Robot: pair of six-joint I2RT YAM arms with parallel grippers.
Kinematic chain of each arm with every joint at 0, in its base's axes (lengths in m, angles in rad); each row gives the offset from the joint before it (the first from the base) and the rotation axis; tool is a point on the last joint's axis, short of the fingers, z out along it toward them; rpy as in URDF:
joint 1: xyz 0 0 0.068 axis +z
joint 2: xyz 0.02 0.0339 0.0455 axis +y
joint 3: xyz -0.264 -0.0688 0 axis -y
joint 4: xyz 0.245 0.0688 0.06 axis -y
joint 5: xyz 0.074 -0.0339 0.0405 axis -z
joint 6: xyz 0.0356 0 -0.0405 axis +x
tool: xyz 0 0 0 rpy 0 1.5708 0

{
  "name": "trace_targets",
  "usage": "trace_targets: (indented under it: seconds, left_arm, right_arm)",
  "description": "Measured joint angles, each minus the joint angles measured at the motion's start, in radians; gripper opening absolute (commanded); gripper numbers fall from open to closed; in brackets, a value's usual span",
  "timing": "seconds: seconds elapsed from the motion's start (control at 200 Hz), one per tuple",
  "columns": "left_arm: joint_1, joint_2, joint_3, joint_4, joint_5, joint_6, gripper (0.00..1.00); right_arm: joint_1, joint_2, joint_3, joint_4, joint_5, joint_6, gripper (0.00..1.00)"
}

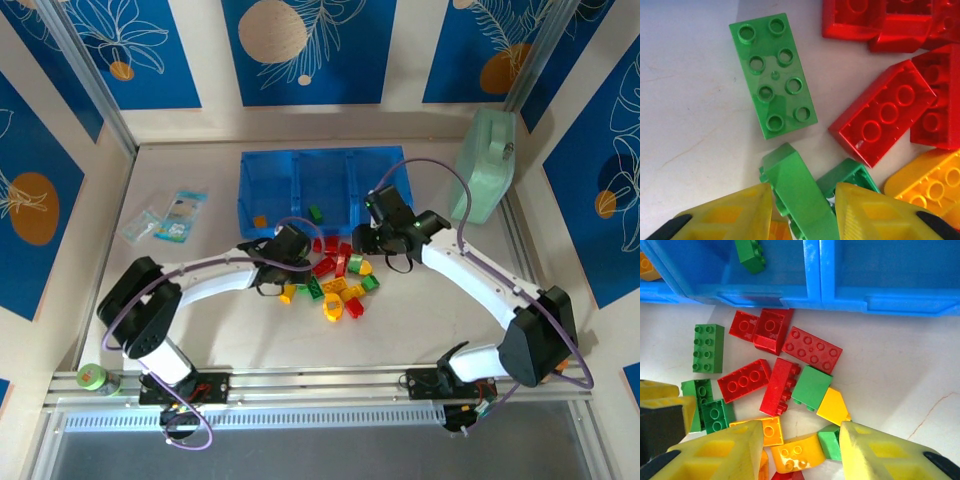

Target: Sort the legos into containers by color

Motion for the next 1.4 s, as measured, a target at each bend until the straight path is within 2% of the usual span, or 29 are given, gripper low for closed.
trace_targets:
  seconds: [0.195, 0.355, 0.645, 0.951, 1.211, 1.401]
  left_arm:
    - [0.0, 0.039, 0.031, -0.021, -0.026, -0.008, 0.37]
    - [0.0, 0.065, 0.031, -0.042, -0.03, -0.019, 0.41]
    - [-0.006, 0.069, 0.032, -0.046, -0.038, -0.028, 0.24]
    - [-0.026, 0.018, 0.058, -0.109, -0.06, -0.015, 0.23]
    - [-0.03, -0.032, 0.263, -0.116, -0.058, 0.068, 0.24]
    - [-0.03, 0.086, 0.536, -0.109, -0.012, 0.138, 0.24]
  right_arm:
    - [-0.033, -0.052, -0.046, 0.003, -0.003, 0.003, 0.44]
    - [-0.045, -0.091, -0.061, 0.007, -0.003, 0.011, 0.43]
    - [-0.045, -0.096, -0.061, 0.021, -0.003, 0.025, 0.41]
    - [-0.055, -0.122, -0.105, 0.028, -0.001, 0.03, 0.39]
    - [-0.13, -0.183, -0.205, 0.021, 0.023, 0.077, 0.39]
    - [-0.193, -0.276, -0.271, 0.009, 0.018, 0.089, 0.42]
